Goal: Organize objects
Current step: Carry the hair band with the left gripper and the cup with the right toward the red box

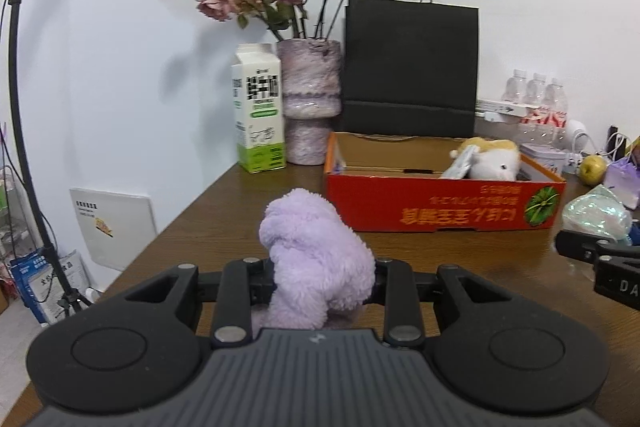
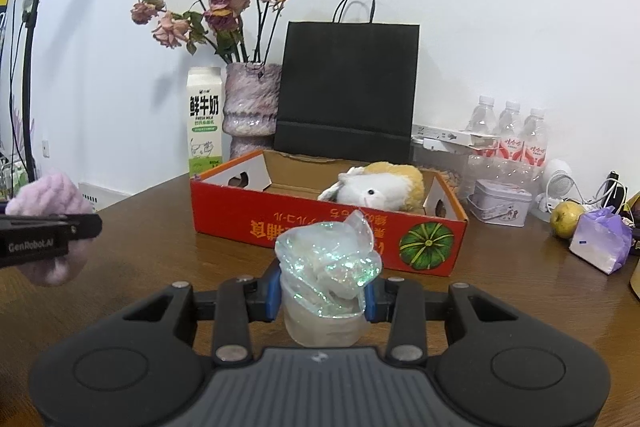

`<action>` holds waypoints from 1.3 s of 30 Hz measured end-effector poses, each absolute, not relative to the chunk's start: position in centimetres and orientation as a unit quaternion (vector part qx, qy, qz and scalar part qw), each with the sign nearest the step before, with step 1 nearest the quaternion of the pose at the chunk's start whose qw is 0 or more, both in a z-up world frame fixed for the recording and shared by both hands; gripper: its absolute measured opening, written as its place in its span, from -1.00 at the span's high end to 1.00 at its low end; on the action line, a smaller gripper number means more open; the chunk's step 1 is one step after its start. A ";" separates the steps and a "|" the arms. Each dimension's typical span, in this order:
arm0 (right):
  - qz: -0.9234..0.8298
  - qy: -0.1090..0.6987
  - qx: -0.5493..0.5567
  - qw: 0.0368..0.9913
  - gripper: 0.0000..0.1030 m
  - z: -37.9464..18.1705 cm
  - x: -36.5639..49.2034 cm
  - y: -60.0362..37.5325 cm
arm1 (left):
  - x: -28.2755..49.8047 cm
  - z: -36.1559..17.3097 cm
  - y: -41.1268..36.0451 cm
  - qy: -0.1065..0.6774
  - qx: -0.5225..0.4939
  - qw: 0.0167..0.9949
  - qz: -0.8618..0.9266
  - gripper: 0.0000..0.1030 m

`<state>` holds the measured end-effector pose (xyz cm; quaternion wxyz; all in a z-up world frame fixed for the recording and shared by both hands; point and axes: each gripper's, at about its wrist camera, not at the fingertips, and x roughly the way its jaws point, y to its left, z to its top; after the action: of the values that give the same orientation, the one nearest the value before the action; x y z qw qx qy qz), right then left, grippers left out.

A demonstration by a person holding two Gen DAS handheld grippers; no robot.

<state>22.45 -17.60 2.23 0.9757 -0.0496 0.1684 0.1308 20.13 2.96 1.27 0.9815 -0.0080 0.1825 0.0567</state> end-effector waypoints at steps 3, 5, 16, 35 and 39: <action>0.132 0.163 -0.046 0.977 0.29 2.6 22.5 -18.2 | 20.5 1.8 1.8 0.182 -0.010 0.982 0.050 0.41; 0.134 0.159 -0.044 0.977 0.29 3.0 22.6 -18.5 | 20.8 2.2 0.9 0.180 -0.009 0.983 0.045 0.41; 0.141 0.137 -0.043 0.979 0.29 5.1 24.8 -18.7 | 23.4 4.9 -2.7 0.154 -0.016 0.988 0.030 0.40; 0.136 0.116 -0.016 0.984 0.29 5.7 31.8 -18.0 | 30.0 7.1 -3.2 0.118 -0.051 0.991 0.036 0.40; 0.133 0.111 -0.012 0.985 0.29 6.0 33.3 -18.0 | 31.7 7.1 -3.2 0.117 -0.050 0.991 0.034 0.40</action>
<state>33.28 -17.97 5.97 0.9848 -0.0117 0.1111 0.1329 31.66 -3.19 7.11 0.9913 -0.0503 0.1165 0.0343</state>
